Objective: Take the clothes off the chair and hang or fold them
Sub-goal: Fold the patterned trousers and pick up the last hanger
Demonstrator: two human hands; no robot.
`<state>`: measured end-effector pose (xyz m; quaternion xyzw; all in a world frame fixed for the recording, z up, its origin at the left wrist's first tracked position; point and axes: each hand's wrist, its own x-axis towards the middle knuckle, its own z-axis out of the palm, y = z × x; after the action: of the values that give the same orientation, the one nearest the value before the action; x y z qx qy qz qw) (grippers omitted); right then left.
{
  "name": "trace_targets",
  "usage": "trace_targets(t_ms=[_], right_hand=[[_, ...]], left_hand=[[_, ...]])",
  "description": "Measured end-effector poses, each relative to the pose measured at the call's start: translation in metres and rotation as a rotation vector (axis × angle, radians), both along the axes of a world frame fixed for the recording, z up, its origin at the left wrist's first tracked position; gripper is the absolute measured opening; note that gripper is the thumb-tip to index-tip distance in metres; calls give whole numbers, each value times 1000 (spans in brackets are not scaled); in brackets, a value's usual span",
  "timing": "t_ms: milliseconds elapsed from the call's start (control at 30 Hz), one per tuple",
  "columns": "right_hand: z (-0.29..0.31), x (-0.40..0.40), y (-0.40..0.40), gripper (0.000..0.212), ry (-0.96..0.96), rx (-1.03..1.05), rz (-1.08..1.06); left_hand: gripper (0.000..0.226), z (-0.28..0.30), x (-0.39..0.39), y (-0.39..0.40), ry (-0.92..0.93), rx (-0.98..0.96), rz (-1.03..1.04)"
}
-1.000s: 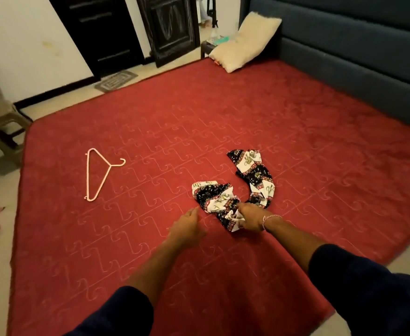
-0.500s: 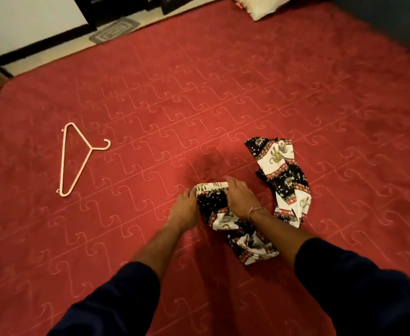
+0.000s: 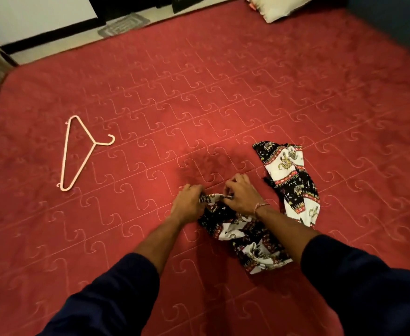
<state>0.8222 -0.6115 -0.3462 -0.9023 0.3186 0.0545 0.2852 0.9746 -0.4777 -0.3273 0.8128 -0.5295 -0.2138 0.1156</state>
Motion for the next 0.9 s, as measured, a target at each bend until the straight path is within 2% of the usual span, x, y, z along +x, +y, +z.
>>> trace_targets(t_ms=[100, 167, 267, 333, 400, 500, 600, 667, 733, 800, 900], right_hand=[[45, 1, 4, 12, -108, 177, 33], [83, 0, 9, 16, -191, 249, 8], [139, -1, 19, 29, -382, 200, -54], [183, -4, 33, 24, -457, 152, -59], [228, -7, 46, 22, -499, 136, -73], [299, -21, 71, 22, -555, 107, -124], [365, -31, 92, 10, -583, 60, -121], [409, -38, 110, 25, -595, -20, -81], [448, -43, 125, 29, -624, -83, -55], [488, -48, 146, 22, -684, -113, -39], [542, -52, 174, 15, -774, -191, -12]], left_hand=[[18, 30, 7, 10, -28, -31, -77], [25, 56, 10, 19, -14, -28, -117], [35, 107, 9, 29, 164, -77, -63], [28, 151, 7, 39, 313, -131, 11], [34, 196, 8, 50, 450, -147, 24], [32, 269, 3, 79, 542, -173, -14], [30, 336, -1, 106, 430, -261, -103], [32, 377, -2, 130, 350, -281, -143], [31, 412, 2, 152, 250, -276, -193], [24, 447, 9, 181, 133, -283, -221], [34, 493, 20, 219, -64, -360, -204]])
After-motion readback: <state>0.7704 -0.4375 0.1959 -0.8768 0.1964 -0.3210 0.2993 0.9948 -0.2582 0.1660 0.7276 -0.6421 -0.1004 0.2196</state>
